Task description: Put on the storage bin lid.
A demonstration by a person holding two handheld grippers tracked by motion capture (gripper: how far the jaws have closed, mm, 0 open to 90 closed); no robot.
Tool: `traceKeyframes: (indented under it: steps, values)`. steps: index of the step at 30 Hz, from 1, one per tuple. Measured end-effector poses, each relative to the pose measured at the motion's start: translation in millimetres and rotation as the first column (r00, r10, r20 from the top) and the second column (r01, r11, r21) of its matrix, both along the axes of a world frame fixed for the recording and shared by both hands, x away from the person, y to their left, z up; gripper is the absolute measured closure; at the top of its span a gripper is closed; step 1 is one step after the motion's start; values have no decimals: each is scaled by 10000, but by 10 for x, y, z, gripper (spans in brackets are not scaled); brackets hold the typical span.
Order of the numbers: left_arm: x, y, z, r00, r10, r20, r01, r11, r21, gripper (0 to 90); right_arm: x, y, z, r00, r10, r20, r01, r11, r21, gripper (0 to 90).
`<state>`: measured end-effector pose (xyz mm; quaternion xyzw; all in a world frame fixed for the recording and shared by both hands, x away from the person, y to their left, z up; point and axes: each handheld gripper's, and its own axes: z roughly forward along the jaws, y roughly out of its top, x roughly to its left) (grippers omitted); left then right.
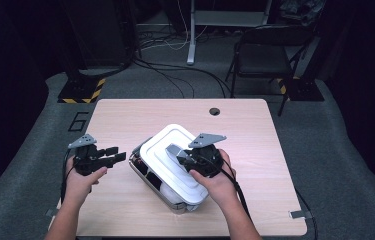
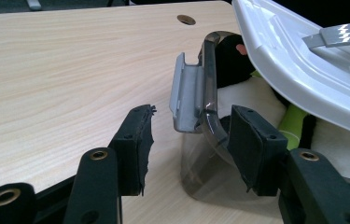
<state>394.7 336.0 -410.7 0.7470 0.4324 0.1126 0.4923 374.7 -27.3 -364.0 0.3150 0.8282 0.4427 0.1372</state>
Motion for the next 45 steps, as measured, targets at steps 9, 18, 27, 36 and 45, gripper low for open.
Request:
traceKeyframes:
  steps: [9,18,27,36,45]
  values:
    - [-4,-9,8,10000,-48,8,48,10000,13,492,9,109,-36,9997,251,-35,-251,9997,18,667]
    - [-18,16,37,10000,21,96,-20,10000,-90,490,24,201,-69,9989,447,-133,-445,9988,189,667]
    - [-19,-39,38,9997,-146,178,147,9999,-83,475,35,247,-136,9988,433,-248,-428,9988,225,666]
    - [-23,-148,59,9989,-389,250,392,9991,-138,451,30,281,-149,9987,479,-169,-472,9982,369,666]
    - [21,-257,0,9977,-683,24,682,9976,116,443,15,338,-154,9991,364,-237,-353,9983,465,665]
